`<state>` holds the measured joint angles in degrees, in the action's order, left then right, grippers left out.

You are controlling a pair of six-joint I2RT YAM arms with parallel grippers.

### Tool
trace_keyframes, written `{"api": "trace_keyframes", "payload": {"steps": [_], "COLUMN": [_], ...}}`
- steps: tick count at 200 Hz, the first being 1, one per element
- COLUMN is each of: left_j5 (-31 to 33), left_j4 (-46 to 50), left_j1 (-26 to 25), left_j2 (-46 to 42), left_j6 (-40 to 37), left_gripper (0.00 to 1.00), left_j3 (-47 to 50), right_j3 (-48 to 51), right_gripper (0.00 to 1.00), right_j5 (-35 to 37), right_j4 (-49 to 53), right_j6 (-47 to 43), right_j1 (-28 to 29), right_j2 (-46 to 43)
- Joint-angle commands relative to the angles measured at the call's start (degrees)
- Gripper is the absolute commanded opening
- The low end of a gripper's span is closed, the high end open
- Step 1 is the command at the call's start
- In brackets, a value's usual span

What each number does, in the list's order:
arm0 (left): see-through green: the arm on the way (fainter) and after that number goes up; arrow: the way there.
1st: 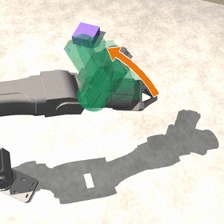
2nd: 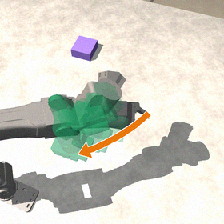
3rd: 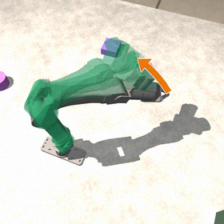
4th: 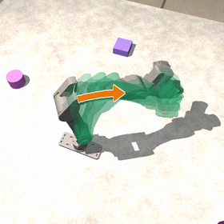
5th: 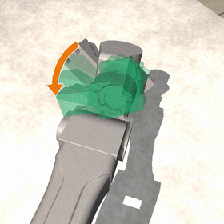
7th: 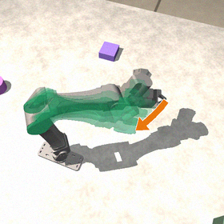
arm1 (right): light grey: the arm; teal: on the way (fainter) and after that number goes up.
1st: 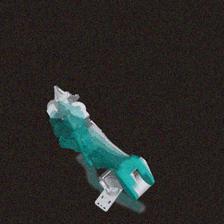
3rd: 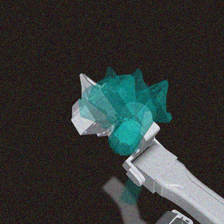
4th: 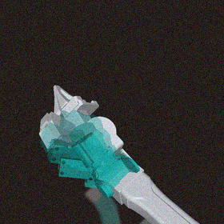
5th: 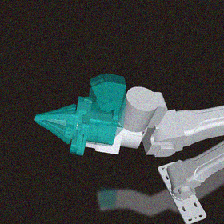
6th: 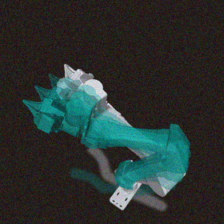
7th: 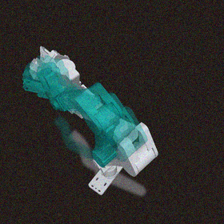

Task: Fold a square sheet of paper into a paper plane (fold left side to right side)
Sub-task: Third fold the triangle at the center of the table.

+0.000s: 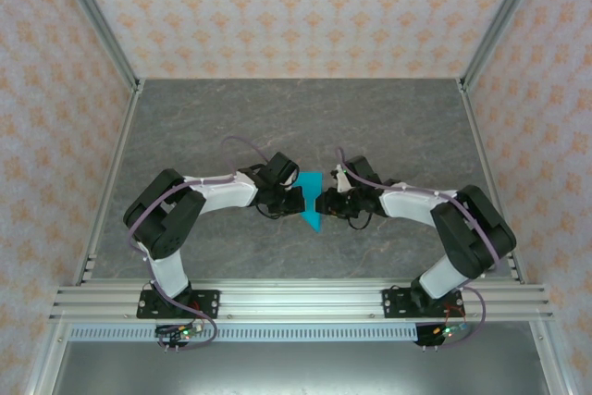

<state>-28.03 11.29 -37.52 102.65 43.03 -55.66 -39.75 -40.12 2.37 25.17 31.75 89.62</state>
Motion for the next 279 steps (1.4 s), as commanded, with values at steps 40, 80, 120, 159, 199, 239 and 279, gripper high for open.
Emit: {"api": "trace_keyframes", "payload": {"steps": [40,80,120,159,199,239,279], "left_j5": [1.05,1.27,0.62,-1.19,-3.01,-3.06,-2.88], "left_j4": [0.89,3.96,7.75,10.65,12.0,11.84,11.76], "left_j1": [-0.36,1.97,5.15,6.18,6.23,6.23,6.06], "left_j2": [-0.35,-3.29,-1.82,4.96,12.47,14.96,15.47], "left_j6": [-0.84,-2.54,-5.49,-8.49,-9.22,-9.1,-9.1], "left_gripper": [0.1,0.24,0.26,0.26,0.24,0.22,0.21], "left_j3": [-0.04,-3.04,-8.94,-17.11,-23.27,-23.8,-22.8], "right_j3": [-2.57,-2.71,-2.71,-2.99,-3.23,-3.93,-5.02], "right_gripper": [0.02,0.0,0.0,0.0,0.0,0.0,0.0], "right_j5": [-1.69,-1.36,-1.37,-1.47,-1.57,-1.85,-2.22], "right_j4": [-0.12,1.53,2.1,2.34,2.75,2.72,3.08], "right_j6": [-1.74,-3.01,-3.37,-3.58,-4.01,-4.51,-5.09], "right_j1": [-0.02,0.0,-0.02,-0.04,-0.01,-0.07,0.02], "right_j2": [2.5,2.69,2.54,2.55,2.35,2.67,3.86]}}
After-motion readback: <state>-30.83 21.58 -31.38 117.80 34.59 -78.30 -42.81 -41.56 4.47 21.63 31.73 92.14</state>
